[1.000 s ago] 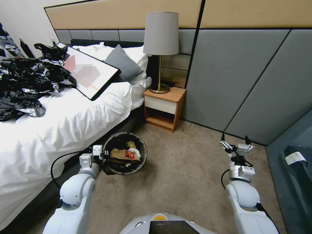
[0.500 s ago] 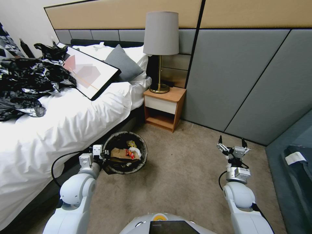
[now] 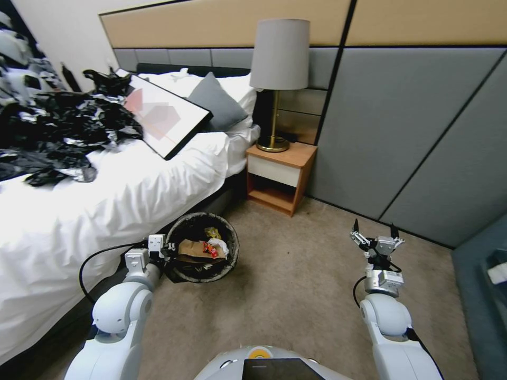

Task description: Pick up the trash bin, then pick up the garbage from the floor and place it into the trash bin.

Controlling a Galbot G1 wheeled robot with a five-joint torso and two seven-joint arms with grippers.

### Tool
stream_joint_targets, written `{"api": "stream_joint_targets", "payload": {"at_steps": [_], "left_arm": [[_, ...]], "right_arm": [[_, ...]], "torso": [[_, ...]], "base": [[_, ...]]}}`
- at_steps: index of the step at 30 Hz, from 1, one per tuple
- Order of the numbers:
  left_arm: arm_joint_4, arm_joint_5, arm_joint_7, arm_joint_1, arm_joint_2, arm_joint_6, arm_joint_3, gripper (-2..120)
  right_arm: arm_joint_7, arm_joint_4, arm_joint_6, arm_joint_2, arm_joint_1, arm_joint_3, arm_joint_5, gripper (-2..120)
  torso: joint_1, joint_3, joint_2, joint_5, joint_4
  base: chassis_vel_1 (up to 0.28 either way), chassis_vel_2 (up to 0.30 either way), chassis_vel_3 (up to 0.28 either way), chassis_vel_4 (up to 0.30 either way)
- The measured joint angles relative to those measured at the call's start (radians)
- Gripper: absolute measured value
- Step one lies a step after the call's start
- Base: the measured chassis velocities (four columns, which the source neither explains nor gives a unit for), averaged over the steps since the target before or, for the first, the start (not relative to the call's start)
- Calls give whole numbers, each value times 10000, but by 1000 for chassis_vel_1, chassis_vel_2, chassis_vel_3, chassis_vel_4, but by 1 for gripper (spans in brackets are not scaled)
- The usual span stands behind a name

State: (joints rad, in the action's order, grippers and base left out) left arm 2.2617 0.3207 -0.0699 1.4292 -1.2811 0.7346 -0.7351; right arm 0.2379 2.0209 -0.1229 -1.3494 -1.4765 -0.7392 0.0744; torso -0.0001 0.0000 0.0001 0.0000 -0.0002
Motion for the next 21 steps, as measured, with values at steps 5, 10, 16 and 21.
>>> {"api": "stream_joint_targets", "payload": {"at_steps": [5,10,16,21], "left_arm": [[56,0,1,37,-2,3,-26,0],[82,-2,5,76,-21,7,-81,0],[37,1,34,69,-17,9,-167,0],[-79,9,41,-5,4,10,-200,0]], "right_arm": [[5,48,11,-15,-2,39,-14,100],[6,70,33,-9,-2,56,-23,100],[22,81,45,-27,-5,81,-53,100],[38,40,88,13,62,124,-53,100]], "torso": [[0,0,-1,1,3],[0,0,0,1,3],[0,0,0,-1,2],[2,0,0,1,3]], "base": [[114,115,108,111],[121,113,108,111],[137,123,128,133],[111,117,119,120]]}}
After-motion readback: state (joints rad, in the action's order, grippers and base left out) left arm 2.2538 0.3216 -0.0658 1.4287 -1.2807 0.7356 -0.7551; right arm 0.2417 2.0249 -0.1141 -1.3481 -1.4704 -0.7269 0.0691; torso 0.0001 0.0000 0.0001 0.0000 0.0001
